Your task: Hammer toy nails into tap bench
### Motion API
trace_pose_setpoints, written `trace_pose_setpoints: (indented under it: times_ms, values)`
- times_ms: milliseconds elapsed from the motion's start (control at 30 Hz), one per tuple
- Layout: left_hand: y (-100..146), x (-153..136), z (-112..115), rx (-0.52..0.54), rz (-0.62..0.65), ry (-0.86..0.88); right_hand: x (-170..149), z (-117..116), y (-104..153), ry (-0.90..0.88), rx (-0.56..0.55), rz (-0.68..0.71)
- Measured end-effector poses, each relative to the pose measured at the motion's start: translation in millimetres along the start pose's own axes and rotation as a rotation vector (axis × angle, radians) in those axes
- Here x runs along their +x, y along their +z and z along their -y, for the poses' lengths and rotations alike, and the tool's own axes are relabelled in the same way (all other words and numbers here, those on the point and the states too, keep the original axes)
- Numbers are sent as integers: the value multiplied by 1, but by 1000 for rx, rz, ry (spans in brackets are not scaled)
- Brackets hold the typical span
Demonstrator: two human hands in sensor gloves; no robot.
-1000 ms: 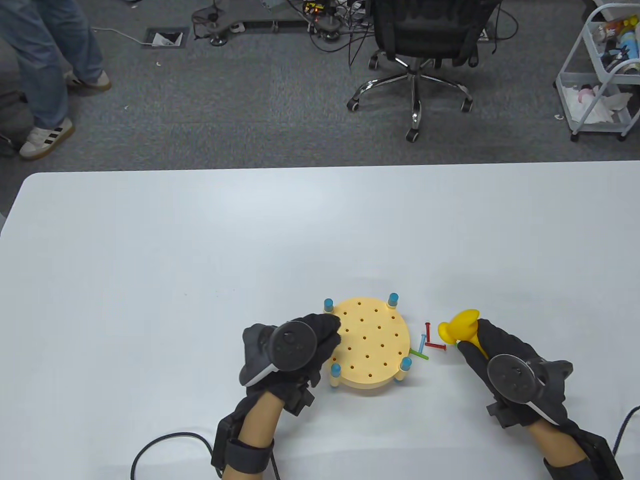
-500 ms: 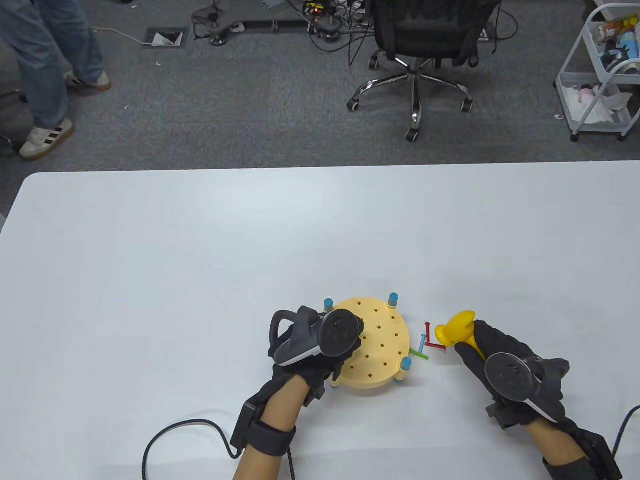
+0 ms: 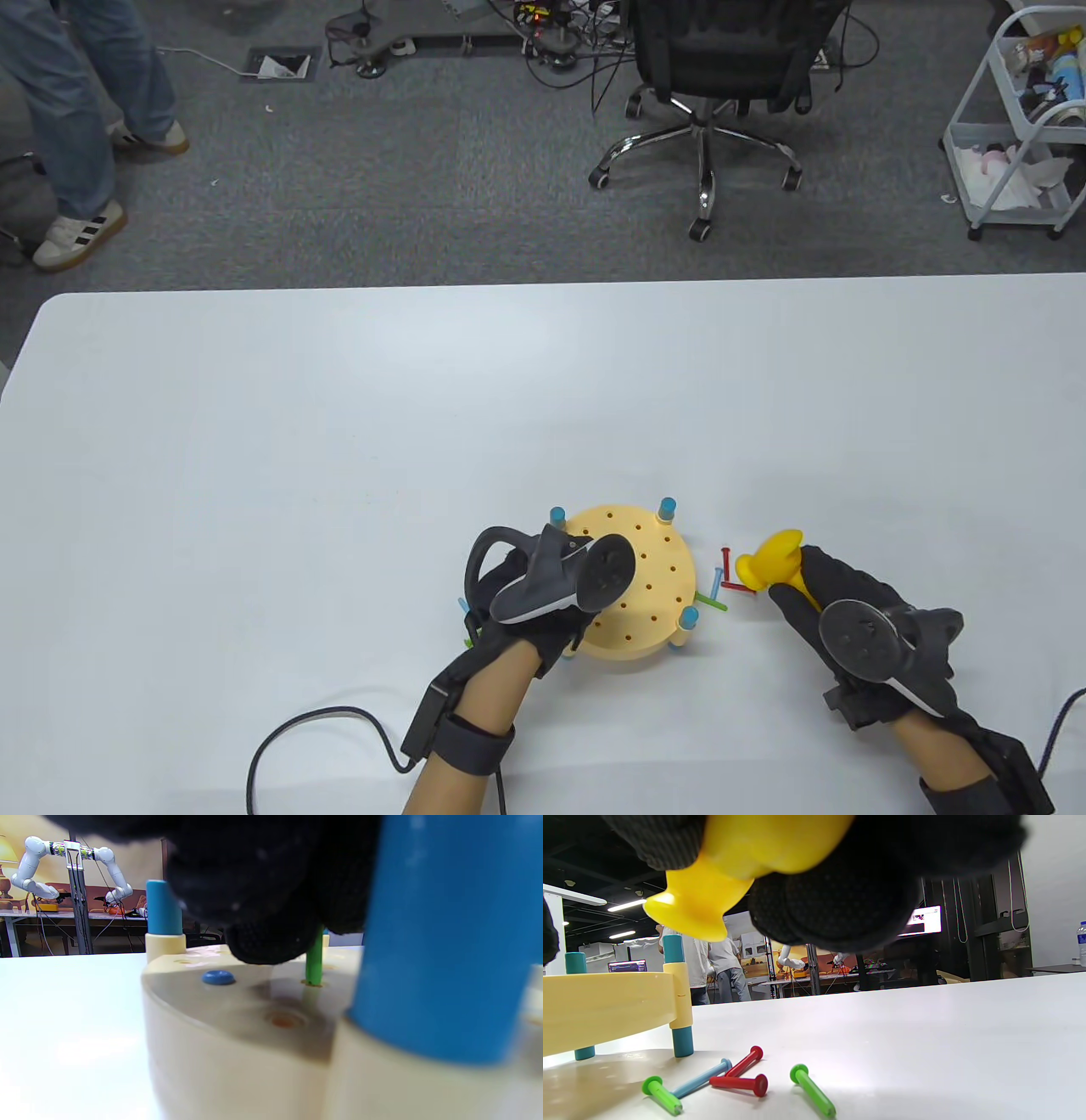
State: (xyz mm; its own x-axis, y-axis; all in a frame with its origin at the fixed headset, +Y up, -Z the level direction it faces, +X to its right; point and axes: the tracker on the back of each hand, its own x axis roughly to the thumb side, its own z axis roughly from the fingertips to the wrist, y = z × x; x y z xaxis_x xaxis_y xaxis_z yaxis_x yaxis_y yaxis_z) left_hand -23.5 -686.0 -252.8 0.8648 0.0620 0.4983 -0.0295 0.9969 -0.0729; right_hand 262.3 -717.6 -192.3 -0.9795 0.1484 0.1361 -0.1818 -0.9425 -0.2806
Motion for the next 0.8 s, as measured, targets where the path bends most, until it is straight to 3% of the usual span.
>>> trace_pose_setpoints:
  times_ms: [433, 633, 800]
  values:
    - [3, 3, 1, -35, 32, -35, 0, -1, 0, -1, 4, 4]
    - [42, -19, -23, 103, -16, 117, 0, -1, 0, -10, -4, 1]
    - [57, -26, -1, 41, 14, 184, 3, 1, 2, -19, -31, 12]
